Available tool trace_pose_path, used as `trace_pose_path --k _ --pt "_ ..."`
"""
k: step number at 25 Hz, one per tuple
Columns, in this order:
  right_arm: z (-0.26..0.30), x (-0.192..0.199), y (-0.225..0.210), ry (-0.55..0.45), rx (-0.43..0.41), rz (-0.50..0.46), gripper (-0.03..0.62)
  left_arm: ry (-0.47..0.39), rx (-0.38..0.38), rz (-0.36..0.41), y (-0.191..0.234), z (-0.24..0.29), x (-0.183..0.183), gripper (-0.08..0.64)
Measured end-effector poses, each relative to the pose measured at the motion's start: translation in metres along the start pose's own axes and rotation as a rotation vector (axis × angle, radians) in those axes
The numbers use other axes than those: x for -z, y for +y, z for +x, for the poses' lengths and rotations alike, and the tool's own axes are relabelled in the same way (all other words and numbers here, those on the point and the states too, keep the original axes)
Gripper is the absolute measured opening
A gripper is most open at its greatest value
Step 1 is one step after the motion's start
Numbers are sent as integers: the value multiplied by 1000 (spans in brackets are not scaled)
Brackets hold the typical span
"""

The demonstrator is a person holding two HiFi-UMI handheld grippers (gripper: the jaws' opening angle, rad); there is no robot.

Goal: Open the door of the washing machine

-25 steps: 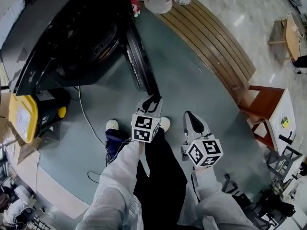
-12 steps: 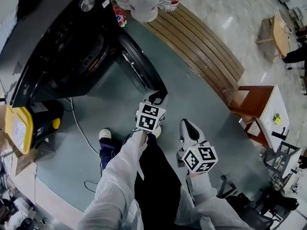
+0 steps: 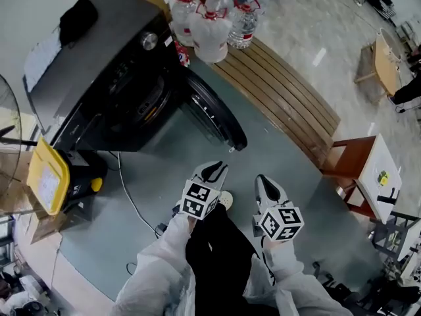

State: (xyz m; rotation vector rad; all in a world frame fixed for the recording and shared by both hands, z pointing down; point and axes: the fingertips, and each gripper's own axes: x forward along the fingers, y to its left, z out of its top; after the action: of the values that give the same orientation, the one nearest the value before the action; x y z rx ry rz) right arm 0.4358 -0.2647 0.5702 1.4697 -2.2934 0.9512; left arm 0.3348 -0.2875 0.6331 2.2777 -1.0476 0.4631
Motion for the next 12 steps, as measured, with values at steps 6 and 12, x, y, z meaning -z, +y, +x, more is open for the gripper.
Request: trace_pose_path --k 6,12 --pt "-17 -33 58 -34 -45 -77 11 -76 -80 -20 10 -129 -32 52" --pt "-41 -77 135 -101 -128 -162 11 -223 -226 -12 32 -250 -81 14"
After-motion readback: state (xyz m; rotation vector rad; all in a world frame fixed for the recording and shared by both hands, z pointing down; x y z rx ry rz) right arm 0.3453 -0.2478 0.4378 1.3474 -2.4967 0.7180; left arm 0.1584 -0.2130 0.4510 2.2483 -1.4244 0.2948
